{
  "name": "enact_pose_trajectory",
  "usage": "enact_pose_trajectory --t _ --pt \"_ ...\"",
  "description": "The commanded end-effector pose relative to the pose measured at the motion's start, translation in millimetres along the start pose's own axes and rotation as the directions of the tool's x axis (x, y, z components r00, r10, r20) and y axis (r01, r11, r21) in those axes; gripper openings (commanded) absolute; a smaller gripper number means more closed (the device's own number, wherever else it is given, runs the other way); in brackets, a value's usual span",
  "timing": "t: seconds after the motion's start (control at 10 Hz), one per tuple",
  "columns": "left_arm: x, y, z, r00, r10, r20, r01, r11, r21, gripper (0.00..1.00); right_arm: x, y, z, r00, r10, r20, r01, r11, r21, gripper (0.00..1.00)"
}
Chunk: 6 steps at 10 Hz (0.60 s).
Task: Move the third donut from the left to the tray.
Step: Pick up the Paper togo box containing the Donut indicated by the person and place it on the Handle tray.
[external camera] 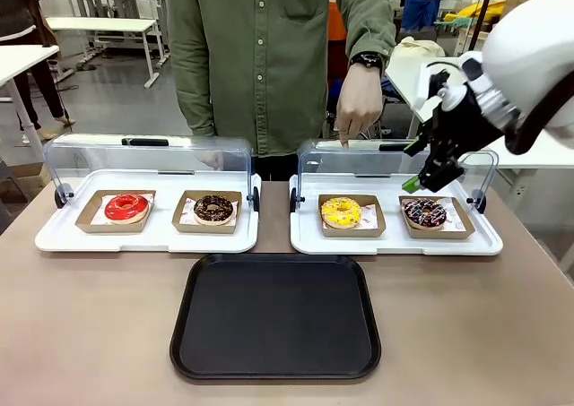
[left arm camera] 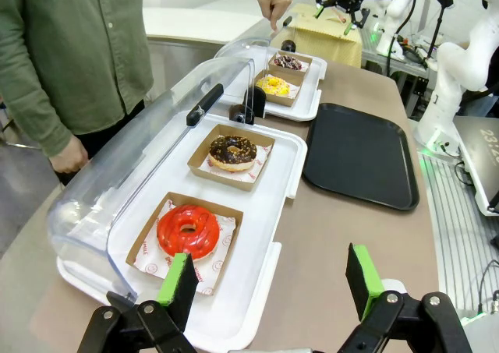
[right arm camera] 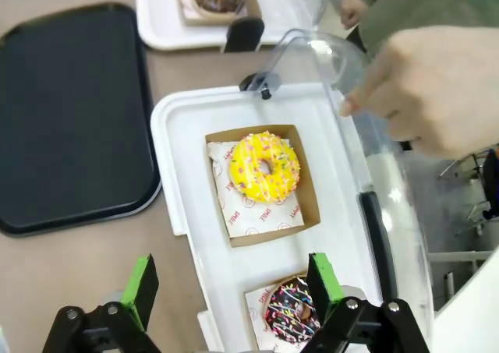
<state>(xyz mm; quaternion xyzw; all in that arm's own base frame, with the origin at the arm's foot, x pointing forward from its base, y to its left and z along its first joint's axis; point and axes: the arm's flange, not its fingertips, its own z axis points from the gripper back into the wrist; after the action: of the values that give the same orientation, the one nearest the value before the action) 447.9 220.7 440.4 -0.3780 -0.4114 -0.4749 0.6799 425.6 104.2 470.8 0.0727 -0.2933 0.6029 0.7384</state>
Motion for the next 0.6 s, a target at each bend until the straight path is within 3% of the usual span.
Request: enact_pose_trajectory --t 0.0,0.5 --pt "1.1 -1.4 -0.2 1.000 0.001 -0.004 -0.001 1.000 -0.004 1.00 4.1 13.6 -21.5 0.998 0.029 -0.055 -0.032 0.998 -0.046 1.00" --pt "1.1 -1.4 -0.2 1.000 0.001 -0.004 -0.001 1.000 -0.004 1.00 17.0 14.4 -87.2 0.977 0.088 -0.194 -0.099 0.994 -0.048 1.00"
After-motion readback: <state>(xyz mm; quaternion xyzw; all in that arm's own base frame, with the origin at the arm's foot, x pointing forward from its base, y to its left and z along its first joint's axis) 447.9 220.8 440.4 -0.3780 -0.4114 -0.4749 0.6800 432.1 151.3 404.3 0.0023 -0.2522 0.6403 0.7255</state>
